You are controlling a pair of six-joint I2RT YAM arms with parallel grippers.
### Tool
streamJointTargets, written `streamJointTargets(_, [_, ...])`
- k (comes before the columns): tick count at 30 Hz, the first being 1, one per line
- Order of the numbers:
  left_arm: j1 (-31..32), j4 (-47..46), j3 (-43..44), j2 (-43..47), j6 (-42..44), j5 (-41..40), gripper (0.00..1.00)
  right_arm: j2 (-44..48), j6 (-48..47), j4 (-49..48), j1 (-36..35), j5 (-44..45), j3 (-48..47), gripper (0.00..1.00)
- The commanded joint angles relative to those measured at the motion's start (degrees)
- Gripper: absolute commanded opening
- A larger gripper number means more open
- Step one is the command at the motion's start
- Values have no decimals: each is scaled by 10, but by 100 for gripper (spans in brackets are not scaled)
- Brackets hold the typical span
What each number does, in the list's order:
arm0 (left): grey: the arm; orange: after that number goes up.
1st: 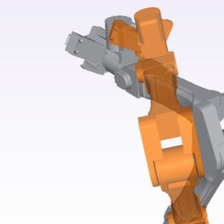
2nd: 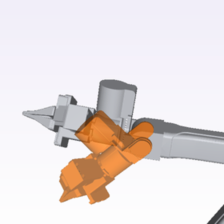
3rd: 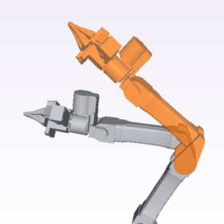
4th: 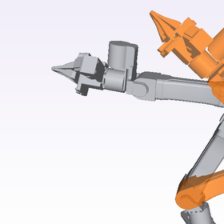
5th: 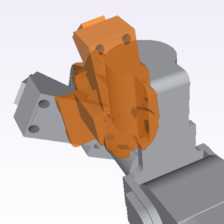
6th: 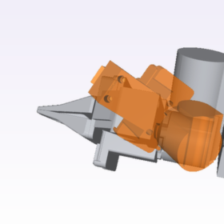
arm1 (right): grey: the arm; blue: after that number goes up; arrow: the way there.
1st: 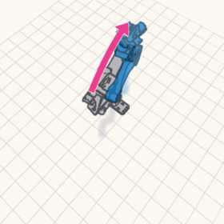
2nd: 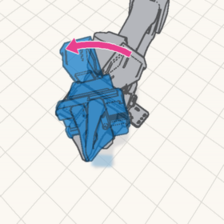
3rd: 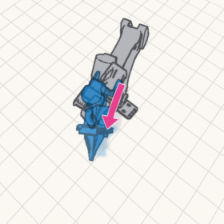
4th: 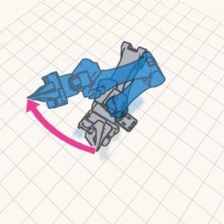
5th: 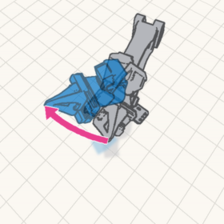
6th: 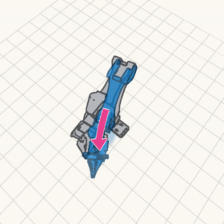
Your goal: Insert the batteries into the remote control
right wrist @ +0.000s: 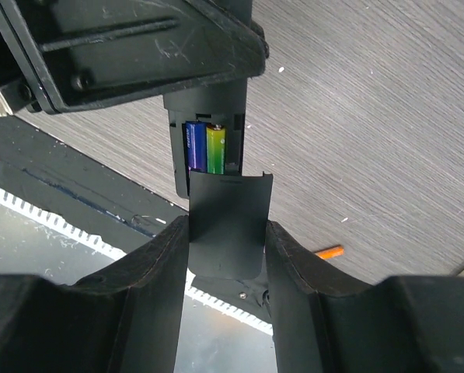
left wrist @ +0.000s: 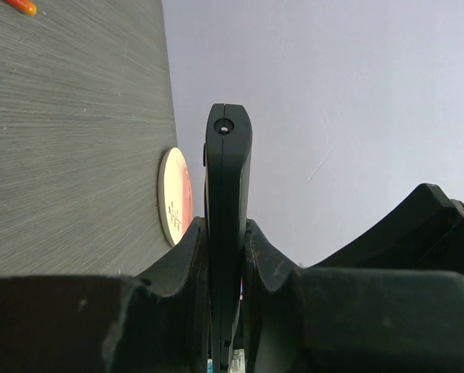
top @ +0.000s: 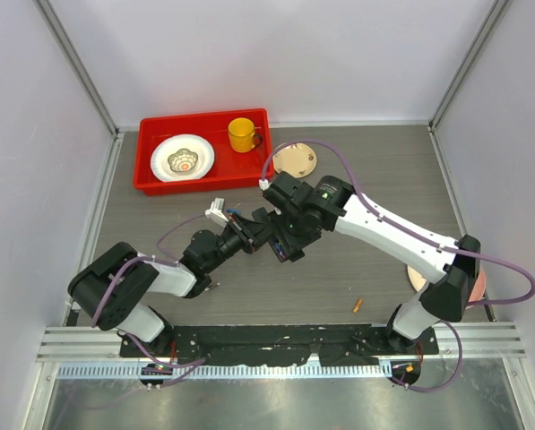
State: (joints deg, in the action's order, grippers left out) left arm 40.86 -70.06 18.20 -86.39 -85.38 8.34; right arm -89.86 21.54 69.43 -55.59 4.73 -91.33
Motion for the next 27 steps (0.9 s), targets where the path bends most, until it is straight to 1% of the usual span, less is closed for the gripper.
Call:
streamJointTargets(1, [2,-53,2,-3,-12,-6,0,-15,-12,0,-6,-6,-33,1])
streamJointTargets(9, [4,-61,-2,-11,-16,-2,0,-41,-18,5,-7,-4,-50,1])
streamJointTargets(27, [4,-96,-3,-31,-26,6,0,-59,-20,1,-7,-9,-50,1])
